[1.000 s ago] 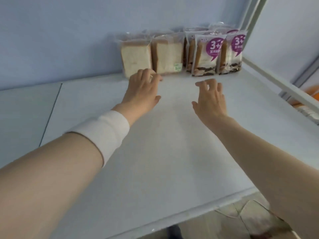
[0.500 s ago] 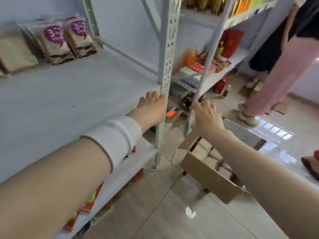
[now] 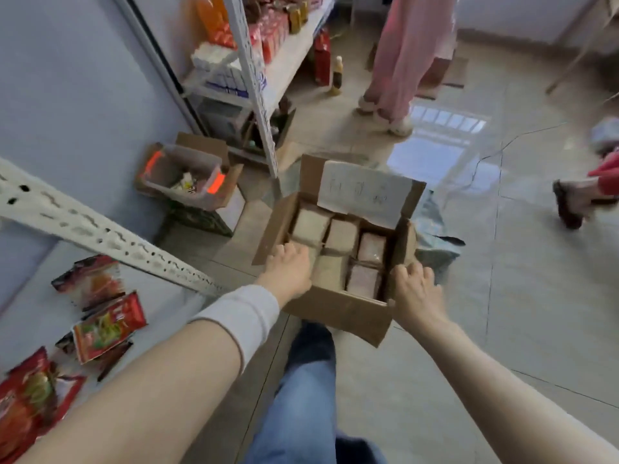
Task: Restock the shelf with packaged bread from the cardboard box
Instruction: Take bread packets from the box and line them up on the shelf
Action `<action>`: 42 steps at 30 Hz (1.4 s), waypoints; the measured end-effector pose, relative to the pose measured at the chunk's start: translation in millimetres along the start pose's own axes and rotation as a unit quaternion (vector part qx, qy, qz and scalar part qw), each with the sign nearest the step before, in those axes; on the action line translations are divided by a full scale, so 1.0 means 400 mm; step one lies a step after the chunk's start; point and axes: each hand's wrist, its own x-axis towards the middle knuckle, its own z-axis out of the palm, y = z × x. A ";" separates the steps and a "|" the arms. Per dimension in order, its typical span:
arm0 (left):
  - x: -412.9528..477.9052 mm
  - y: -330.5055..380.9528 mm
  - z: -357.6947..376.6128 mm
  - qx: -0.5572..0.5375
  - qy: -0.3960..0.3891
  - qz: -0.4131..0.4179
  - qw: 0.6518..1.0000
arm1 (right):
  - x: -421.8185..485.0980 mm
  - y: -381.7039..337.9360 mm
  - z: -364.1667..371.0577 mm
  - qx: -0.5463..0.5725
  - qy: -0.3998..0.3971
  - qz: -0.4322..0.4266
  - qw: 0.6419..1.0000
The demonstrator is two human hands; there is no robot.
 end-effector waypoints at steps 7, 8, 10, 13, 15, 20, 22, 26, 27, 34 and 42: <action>0.437 -0.023 0.067 -0.138 -0.058 -0.073 0.986 | 0.308 -0.035 0.189 0.067 -0.134 0.057 0.987; 0.498 -0.031 0.084 -0.164 -0.059 -0.091 0.981 | 0.350 -0.044 0.223 0.088 -0.149 0.065 0.983; 0.624 -0.043 0.129 -0.222 -0.047 -0.127 0.966 | 0.442 -0.058 0.307 0.139 -0.168 0.089 0.972; 0.787 -0.055 0.208 -0.280 -0.010 -0.165 0.946 | 0.568 -0.085 0.452 0.213 -0.208 0.128 0.946; 0.862 -0.065 0.257 -0.308 0.035 -0.176 0.934 | 0.635 -0.104 0.530 0.268 -0.234 0.154 0.922; 0.933 -0.080 0.323 -0.353 0.132 -0.167 0.911 | 0.715 -0.133 0.644 0.334 -0.222 0.226 0.888; 0.929 -0.083 0.321 -0.366 0.152 -0.161 0.904 | 0.713 -0.130 0.659 0.365 -0.217 0.252 0.869; 0.915 -0.088 0.288 -0.363 0.158 -0.150 0.906 | 0.694 -0.117 0.626 0.426 -0.228 0.246 0.840; 0.909 -0.090 0.275 -0.353 0.144 -0.149 0.913 | 0.688 -0.110 0.610 0.437 -0.216 0.252 0.836; 0.775 -0.119 0.144 -0.427 0.140 -0.038 0.893 | 0.606 -0.022 0.464 0.496 -0.156 0.262 0.813; 0.347 -0.118 -0.052 -0.506 0.310 -0.058 0.803 | 0.394 0.034 0.236 0.569 -0.120 0.135 0.802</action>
